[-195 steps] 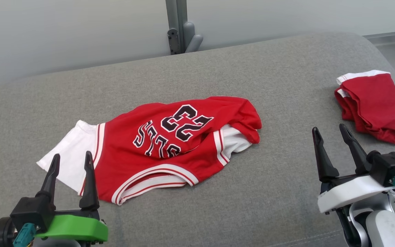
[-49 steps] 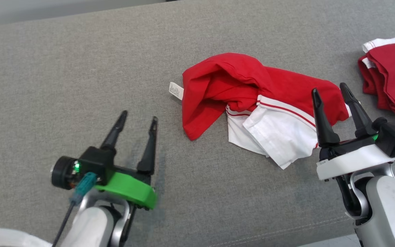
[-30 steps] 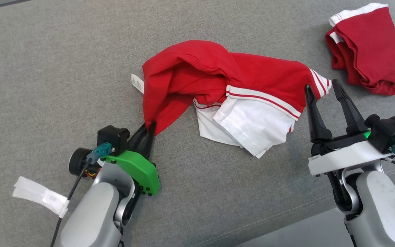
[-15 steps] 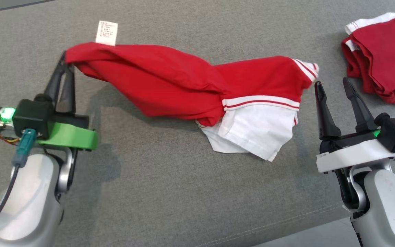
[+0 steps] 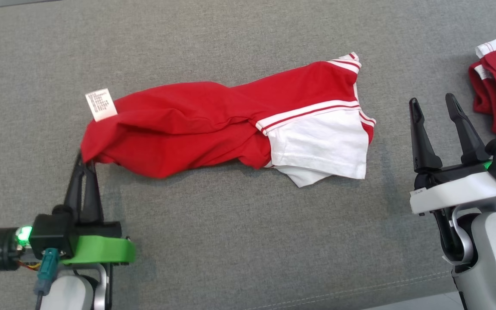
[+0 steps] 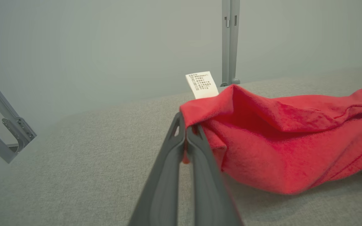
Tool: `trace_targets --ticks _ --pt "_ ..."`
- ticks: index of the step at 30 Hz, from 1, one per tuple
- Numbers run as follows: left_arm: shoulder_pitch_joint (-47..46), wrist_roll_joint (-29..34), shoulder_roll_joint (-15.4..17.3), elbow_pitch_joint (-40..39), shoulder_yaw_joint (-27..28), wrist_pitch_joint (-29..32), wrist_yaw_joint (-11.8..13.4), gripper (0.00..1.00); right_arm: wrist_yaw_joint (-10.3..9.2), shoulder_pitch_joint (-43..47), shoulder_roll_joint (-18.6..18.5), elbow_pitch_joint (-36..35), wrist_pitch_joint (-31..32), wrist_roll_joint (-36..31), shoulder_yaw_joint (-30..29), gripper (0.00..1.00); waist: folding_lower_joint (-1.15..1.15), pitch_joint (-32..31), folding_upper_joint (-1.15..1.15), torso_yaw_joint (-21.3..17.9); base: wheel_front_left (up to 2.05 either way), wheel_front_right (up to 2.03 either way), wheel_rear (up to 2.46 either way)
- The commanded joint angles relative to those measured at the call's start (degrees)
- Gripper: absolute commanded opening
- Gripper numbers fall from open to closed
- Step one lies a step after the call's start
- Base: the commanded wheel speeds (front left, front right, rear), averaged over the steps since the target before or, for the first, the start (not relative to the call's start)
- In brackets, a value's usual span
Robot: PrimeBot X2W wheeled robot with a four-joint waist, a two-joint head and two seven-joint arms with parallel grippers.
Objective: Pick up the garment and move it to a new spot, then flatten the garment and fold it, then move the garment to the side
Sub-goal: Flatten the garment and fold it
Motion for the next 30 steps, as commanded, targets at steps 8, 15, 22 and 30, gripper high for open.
trace_targets --ticks 8,15,22,30 --pt "1.9 -5.2 -6.3 8.1 0.4 -1.0 -4.1 1.0 -0.03 1.3 -0.5 -1.5 1.5 -0.4 -1.0 1.0 0.0 -0.1 0.0 1.5 0.0 0.0 0.0" --pt "2.9 -4.5 -9.2 6.4 3.4 -0.9 -7.1 1.0 -0.03 2.3 -0.3 -1.9 2.2 -0.7 -0.8 1.0 0.0 -1.5 0.0 1.9 0.0 0.0 0.0" --pt "4.4 -3.8 -9.4 2.8 5.5 -0.9 -8.2 1.0 -0.03 3.6 0.0 -2.1 2.5 -1.1 -0.3 1.0 0.0 -3.9 0.0 2.1 0.0 0.0 0.0" --pt "6.5 -4.5 -5.9 -0.3 6.9 2.4 -7.9 1.0 -0.03 5.7 -0.2 -2.4 3.2 -1.4 0.9 1.0 0.0 -7.2 0.0 1.4 0.0 0.0 0.0"
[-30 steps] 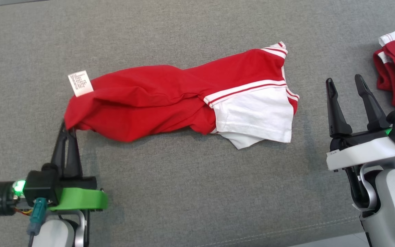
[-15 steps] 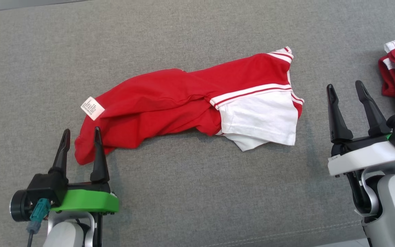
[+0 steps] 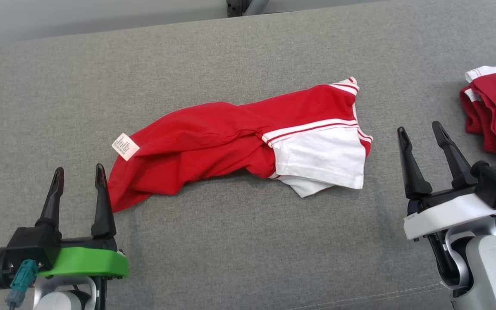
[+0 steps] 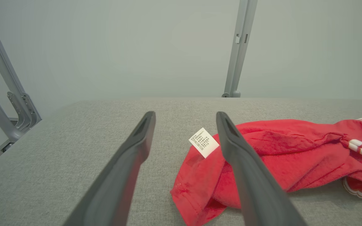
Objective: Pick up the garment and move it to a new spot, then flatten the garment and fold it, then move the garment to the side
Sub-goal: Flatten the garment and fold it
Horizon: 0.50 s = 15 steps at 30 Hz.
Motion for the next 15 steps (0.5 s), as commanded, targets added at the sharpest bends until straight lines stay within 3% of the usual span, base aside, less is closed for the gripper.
trace_targets --ticks 1,15 --pt "0.9 -0.3 0.4 -0.6 0.2 0.3 0.2 1.0 -0.03 0.8 -0.2 -0.3 0.1 -0.4 0.0 1.0 0.0 -0.9 0.0 -0.4 0.0 0.0 0.0" --pt "3.9 -1.7 1.1 -3.5 -0.3 3.7 0.8 1.0 -0.03 2.5 0.3 -1.0 0.6 0.1 -0.3 1.0 0.0 -1.9 0.0 -0.5 0.0 0.0 0.0"
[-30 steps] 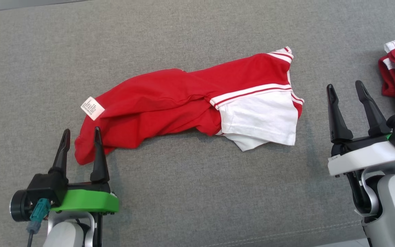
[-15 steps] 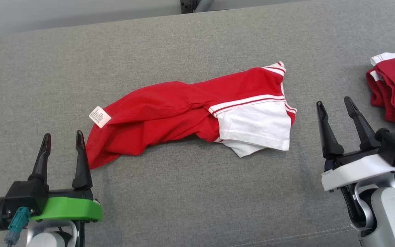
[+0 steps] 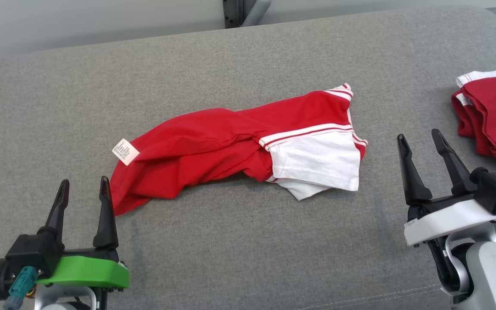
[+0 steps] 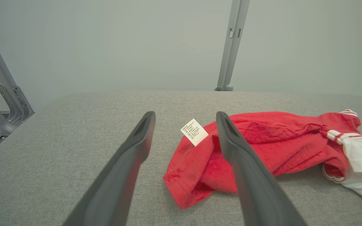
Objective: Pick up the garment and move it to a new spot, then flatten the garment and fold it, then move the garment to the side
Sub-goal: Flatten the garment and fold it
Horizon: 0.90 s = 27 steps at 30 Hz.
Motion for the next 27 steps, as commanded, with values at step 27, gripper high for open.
trace_targets --ticks 27 --pt "-8.8 -10.0 -0.1 8.7 0.9 11.0 -2.6 1.0 -0.03 -2.0 -0.1 -1.2 0.3 0.2 0.4 1.0 0.0 5.9 0.0 -0.1 0.0 0.0 0.0"
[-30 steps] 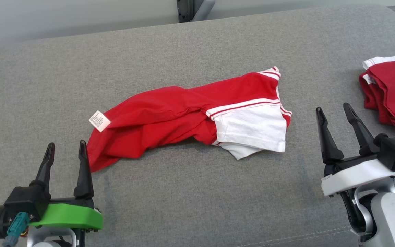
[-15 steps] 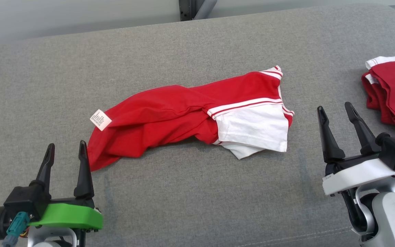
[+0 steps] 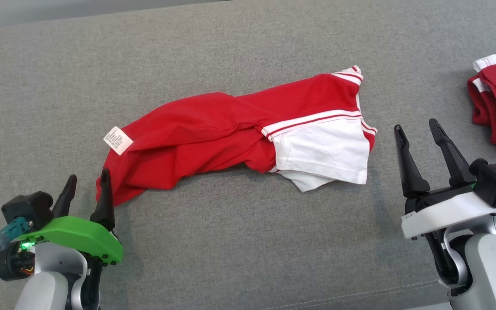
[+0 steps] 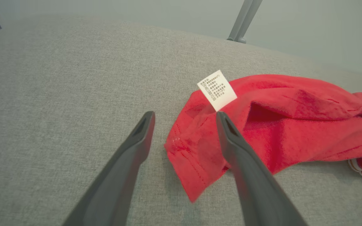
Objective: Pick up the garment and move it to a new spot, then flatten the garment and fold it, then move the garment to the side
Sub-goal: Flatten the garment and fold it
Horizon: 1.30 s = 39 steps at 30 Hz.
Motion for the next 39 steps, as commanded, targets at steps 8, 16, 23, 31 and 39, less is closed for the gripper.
trace_targets --ticks 8,16,23,31,39 --pt "-1.3 -4.1 -0.7 6.0 0.2 3.2 -1.3 1.0 -0.03 -1.4 0.2 1.5 -1.3 0.7 0.4 1.0 0.0 3.5 0.0 -1.4 0.0 0.0 0.0" --pt "-2.8 -4.9 -0.9 9.8 -0.2 3.1 -2.4 1.0 -0.03 -2.6 0.2 2.2 -1.9 1.0 0.8 1.0 0.0 5.0 0.0 -2.0 0.0 0.0 0.0" --pt "-3.9 -3.1 -0.6 10.4 -0.3 -1.2 -2.9 0.0 -0.03 -2.8 0.3 3.0 -2.4 1.2 0.4 1.0 0.0 5.3 0.0 -2.4 0.0 0.0 0.0" --pt "-1.5 -2.0 0.3 5.4 -0.6 -2.0 -1.4 0.0 -0.03 -2.3 -0.2 4.5 -2.0 1.4 0.2 1.0 0.0 5.0 0.0 -1.6 0.0 0.0 0.0" --pt "-0.5 -1.1 0.4 -0.6 -1.4 -0.7 0.3 0.0 -0.03 -2.2 -0.3 9.0 -1.1 2.6 4.0 1.0 0.0 6.0 0.0 0.0 0.0 0.0 0.0"
